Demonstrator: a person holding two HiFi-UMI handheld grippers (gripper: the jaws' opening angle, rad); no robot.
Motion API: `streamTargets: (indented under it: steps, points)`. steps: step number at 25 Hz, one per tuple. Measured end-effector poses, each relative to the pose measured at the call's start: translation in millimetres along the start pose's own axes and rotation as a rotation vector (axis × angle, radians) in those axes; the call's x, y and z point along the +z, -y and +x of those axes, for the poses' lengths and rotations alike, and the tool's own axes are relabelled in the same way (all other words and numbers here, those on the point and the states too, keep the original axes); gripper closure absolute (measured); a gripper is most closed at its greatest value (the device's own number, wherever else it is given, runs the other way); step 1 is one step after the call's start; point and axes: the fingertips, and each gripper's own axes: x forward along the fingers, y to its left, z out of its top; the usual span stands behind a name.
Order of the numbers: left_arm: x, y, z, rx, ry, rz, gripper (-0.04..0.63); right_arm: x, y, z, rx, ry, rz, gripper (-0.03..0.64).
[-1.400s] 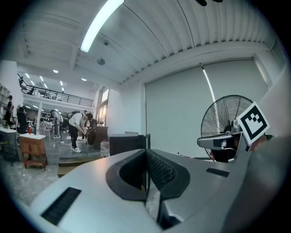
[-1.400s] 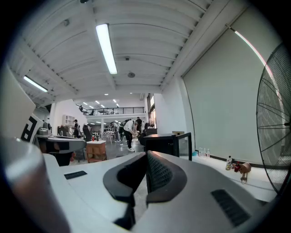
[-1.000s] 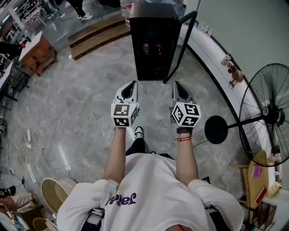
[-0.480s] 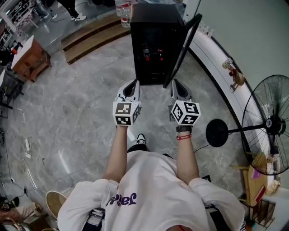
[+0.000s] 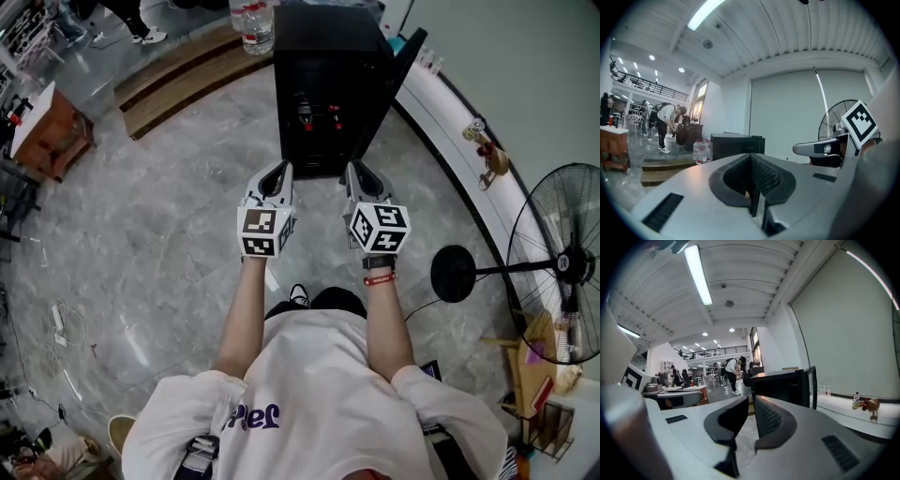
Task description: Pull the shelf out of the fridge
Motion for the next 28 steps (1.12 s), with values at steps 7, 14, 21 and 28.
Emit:
streamTargets:
  steps: [7, 14, 21, 28]
  points:
    - [-3.2, -19.2, 46.6, -0.017, 0.007, -0.005, 0.577, -10.2, 21.7, 48.3, -0.011, -0.021, 0.040, 0.540]
    - [-20.7, -27.9, 85.0, -0.016, -0.004, -0.011, 0.578, -23.9, 46.4, 90.4, 0.004, -0.029, 0.067, 0.523]
    - [-31.7, -43.2, 131.1, 0.009, -0.002, -0.021, 0.577, -47.4, 71.9, 141.6, 0.027, -0.068, 0.079, 0.505]
    - [-52.9, -62.6, 169.6, 0.006, -0.023, -0.023, 0.578, -76.6, 98.4, 189.8, 0.022, -0.085, 0.124, 0.480]
